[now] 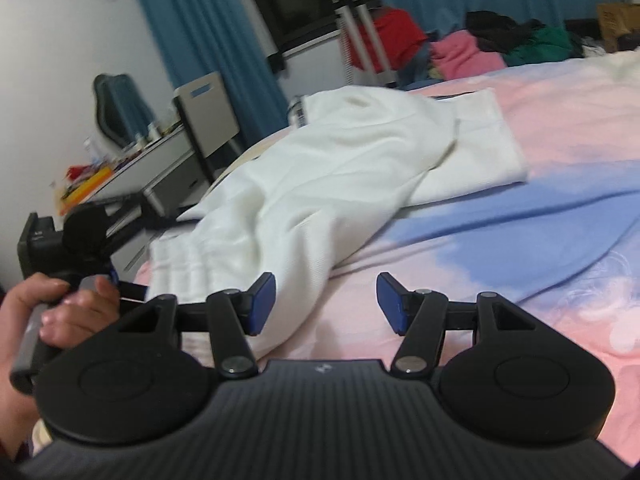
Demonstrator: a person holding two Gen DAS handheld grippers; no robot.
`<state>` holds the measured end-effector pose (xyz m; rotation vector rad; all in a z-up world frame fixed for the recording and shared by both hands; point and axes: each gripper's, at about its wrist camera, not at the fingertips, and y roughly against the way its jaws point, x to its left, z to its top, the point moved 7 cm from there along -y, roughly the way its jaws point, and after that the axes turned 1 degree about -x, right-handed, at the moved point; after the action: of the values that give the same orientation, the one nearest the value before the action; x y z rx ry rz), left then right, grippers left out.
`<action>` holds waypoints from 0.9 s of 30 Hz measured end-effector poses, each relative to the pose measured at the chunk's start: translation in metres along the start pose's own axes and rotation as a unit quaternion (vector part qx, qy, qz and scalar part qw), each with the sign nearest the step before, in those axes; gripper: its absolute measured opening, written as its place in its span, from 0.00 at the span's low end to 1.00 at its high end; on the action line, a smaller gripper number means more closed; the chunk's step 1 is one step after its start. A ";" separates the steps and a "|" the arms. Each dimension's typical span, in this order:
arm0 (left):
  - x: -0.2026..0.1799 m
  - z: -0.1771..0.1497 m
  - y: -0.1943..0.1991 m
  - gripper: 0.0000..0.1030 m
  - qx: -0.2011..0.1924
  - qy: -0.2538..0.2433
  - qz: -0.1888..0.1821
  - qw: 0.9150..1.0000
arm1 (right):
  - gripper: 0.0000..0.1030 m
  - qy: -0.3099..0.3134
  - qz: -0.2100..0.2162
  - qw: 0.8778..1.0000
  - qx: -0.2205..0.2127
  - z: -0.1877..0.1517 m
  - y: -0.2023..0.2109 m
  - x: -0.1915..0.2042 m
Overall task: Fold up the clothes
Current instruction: 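Lift the cuff with the left gripper and pull the pants leg out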
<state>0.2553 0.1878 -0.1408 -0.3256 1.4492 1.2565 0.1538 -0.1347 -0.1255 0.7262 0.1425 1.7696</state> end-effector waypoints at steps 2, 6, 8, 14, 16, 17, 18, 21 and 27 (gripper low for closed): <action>-0.006 0.014 0.000 0.17 -0.023 -0.004 0.002 1.000 | 0.58 -0.012 -0.006 1.000 -0.005 0.004 0.001 -0.008; -0.035 0.063 0.013 0.13 -0.093 -0.085 0.039 0.991 | 0.58 -0.033 -0.014 0.999 -0.019 0.014 0.001 -0.025; -0.053 0.094 0.020 0.13 -0.127 -0.112 0.065 0.983 | 0.58 -0.045 -0.019 0.998 -0.029 0.020 0.001 -0.034; -0.089 0.180 0.000 0.14 -0.228 -0.214 0.199 0.929 | 0.58 -0.094 -0.025 0.994 -0.049 0.038 -0.013 -0.067; -0.085 0.190 -0.028 0.15 -0.213 -0.241 0.241 0.916 | 0.58 -0.103 -0.028 0.993 -0.051 0.040 -0.021 -0.077; -0.083 0.196 -0.042 0.16 -0.205 -0.254 0.262 0.908 | 0.58 -0.107 -0.028 0.993 -0.052 0.041 -0.025 -0.082; -0.078 0.195 -0.053 0.19 -0.192 -0.240 0.265 0.914 | 0.58 -0.109 -0.028 0.992 -0.051 0.040 -0.030 -0.086; -0.068 0.173 -0.052 0.50 -0.166 -0.189 0.213 0.944 | 0.58 -0.120 -0.024 0.992 -0.043 0.039 -0.044 -0.094; -0.097 0.107 0.001 0.82 -0.170 -0.293 0.212 0.917 | 0.57 -0.111 -0.002 0.993 -0.039 0.039 -0.050 -0.086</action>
<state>0.3444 0.2330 -0.0365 0.1512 0.7973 1.7775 0.2288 -0.2060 -0.1505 0.8581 -0.0753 1.6688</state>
